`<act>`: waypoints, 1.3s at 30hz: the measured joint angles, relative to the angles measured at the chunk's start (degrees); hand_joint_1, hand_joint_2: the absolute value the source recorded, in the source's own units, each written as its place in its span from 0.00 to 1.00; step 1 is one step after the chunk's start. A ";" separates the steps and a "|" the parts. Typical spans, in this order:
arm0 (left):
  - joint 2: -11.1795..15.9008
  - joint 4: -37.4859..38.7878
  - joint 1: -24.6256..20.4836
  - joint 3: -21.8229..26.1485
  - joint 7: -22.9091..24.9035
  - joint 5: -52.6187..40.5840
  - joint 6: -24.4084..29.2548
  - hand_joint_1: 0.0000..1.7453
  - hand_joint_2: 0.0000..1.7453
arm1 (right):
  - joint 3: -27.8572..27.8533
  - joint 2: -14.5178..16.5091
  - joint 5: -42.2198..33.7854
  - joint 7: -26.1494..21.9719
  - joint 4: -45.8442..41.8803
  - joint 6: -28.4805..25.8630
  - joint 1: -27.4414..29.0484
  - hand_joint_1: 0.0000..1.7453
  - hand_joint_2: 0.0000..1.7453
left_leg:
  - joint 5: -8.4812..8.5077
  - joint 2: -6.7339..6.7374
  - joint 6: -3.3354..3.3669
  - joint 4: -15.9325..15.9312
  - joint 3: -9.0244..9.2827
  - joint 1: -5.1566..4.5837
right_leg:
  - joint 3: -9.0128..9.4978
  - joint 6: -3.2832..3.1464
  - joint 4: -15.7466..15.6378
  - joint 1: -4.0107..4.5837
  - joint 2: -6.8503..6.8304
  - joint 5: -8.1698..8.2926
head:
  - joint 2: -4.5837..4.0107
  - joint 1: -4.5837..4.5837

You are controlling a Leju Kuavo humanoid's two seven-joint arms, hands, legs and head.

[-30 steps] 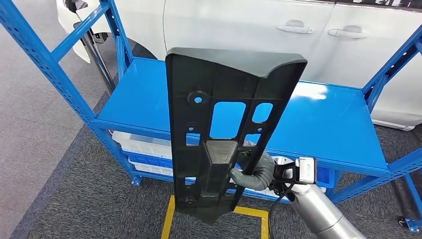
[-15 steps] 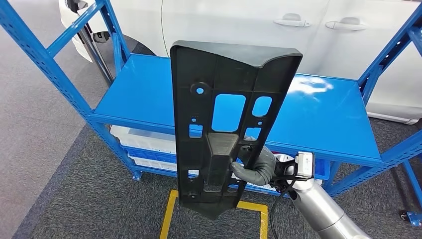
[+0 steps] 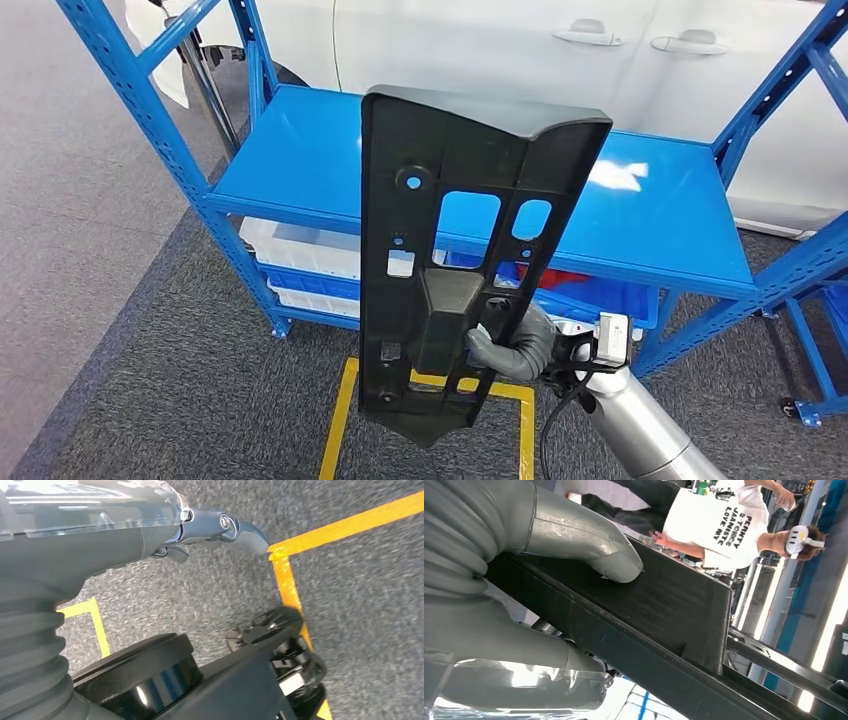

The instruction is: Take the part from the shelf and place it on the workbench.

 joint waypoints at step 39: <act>-0.15 0.02 0.05 0.45 -0.66 0.56 0.99 0.00 1.00 | -0.89 -0.16 -0.77 0.54 0.99 1.25 -1.81 1.00 1.00 | 0.88 -0.02 -2.83 1.20 -2.46 0.31 | 8.92 -3.10 -14.49 0.63 -0.89 1.39 | 0.00 0.01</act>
